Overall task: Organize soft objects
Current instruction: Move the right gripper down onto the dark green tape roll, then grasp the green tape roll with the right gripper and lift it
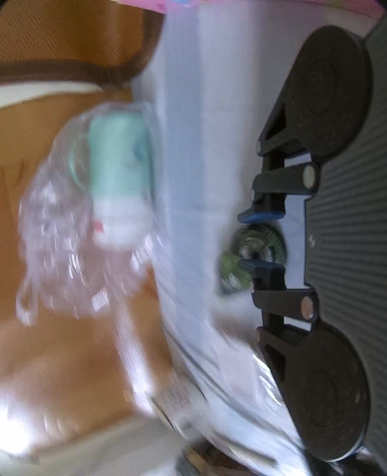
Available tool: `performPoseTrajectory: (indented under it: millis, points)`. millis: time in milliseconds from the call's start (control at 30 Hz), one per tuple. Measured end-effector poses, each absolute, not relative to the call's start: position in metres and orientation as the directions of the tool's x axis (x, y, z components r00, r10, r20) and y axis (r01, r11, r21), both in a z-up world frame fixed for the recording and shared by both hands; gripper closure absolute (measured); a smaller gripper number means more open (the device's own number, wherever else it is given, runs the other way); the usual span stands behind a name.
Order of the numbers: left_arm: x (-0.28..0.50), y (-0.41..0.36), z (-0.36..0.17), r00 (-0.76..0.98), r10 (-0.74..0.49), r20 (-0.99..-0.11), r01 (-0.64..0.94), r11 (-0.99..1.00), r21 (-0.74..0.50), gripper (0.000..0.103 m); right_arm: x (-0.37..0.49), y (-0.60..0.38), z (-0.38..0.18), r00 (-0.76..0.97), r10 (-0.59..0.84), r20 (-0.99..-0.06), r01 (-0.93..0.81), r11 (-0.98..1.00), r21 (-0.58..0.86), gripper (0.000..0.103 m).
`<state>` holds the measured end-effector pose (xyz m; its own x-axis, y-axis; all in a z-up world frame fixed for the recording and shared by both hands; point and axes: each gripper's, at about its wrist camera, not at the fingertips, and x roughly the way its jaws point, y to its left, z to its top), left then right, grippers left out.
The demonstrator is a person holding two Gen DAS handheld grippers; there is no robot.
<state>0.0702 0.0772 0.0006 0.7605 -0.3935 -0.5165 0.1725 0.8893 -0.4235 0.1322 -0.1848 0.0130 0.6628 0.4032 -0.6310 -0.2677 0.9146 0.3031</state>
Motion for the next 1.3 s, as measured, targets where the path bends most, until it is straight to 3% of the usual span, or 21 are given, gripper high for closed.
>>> performPoseTrajectory:
  millis: [133,200,333,400,567,667,967,1200,1300]
  points:
    - [0.073,0.087,-0.003,0.754,-0.400,-0.522,0.132,0.870,-0.475,0.018,0.080,-0.174,0.019,0.673,0.471,-0.570,-0.408,0.879,0.245,0.072]
    - [0.074,0.090,-0.004,0.751,-0.404,-0.522,0.120,0.861,-0.494,0.018,0.066,-0.166,0.024,0.738,0.423,-0.525,-0.431,0.895,0.114,0.052]
    - [0.075,0.091,-0.005,0.753,-0.404,-0.520,0.120,0.861,-0.495,0.018,0.077,-0.155,0.024,0.726,0.437,-0.531,-0.462,0.882,0.094,0.050]
    - [0.075,0.089,-0.005,0.753,-0.405,-0.518,0.127,0.862,-0.490,0.018,0.085,-0.148,0.018,0.718,0.429,-0.548,-0.469,0.880,0.075,0.044]
    - [0.078,0.089,-0.005,0.745,-0.420,-0.518,0.139,0.857,-0.496,0.018,0.104,-0.135,-0.002,0.686,0.385,-0.618,-0.454,0.890,0.049,0.044]
    - [0.078,0.089,-0.006,0.744,-0.422,-0.518,0.142,0.858,-0.494,0.017,0.102,-0.138,0.000,0.694,0.377,-0.614,-0.446,0.894,0.045,0.052]
    - [0.078,0.087,-0.005,0.741,-0.422,-0.522,0.153,0.863,-0.481,0.016,0.048,-0.141,0.002,0.652,0.422,-0.630,-0.507,0.860,0.052,0.052]
    - [0.076,0.086,-0.005,0.740,-0.418,-0.526,0.157,0.869,-0.470,0.016,-0.004,-0.171,0.011,0.546,0.551,-0.632,-0.496,0.820,0.287,0.052]
    - [0.075,0.085,-0.004,0.739,-0.417,-0.528,0.161,0.872,-0.463,0.014,-0.026,-0.175,0.008,0.555,0.552,-0.622,-0.481,0.823,0.302,0.052]
